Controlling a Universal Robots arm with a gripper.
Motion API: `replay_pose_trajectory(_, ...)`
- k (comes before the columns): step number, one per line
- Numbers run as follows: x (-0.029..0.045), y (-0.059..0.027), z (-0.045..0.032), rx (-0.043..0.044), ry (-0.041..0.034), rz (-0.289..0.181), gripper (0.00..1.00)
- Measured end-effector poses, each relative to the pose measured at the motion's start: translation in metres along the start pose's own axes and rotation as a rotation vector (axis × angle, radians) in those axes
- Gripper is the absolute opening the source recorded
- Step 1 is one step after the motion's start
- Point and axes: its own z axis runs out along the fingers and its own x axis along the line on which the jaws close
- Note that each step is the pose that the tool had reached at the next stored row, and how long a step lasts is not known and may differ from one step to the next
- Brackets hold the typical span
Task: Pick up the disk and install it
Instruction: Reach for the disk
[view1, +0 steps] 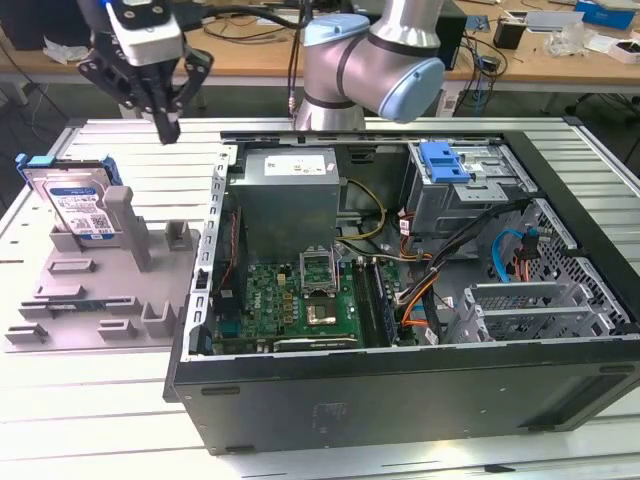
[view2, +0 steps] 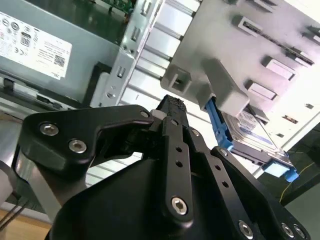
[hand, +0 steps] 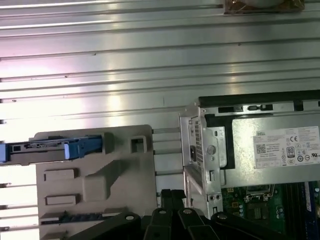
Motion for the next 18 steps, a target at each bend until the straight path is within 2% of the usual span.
replay_pose_trajectory(4,0.0184,0.0045,0.0004,0.0002,0.0,0.0,0.11)
replay_pose_trajectory(6,0.0331,0.007,0.0011,0.0007,-0.0001,0.0,0.11)
replay_pose_trajectory(8,0.0426,0.0085,0.0015,0.0009,0.0,0.0,0.11)
replay_pose_trajectory(11,0.0613,0.0119,0.0023,0.0012,-0.0001,0.0,0.11)
replay_pose_trajectory(16,0.0859,0.0172,0.0033,0.0015,-0.0001,0.0,0.11)
replay_pose_trajectory(18,0.0992,0.0202,0.0038,0.0015,-0.0001,0.0,0.11)
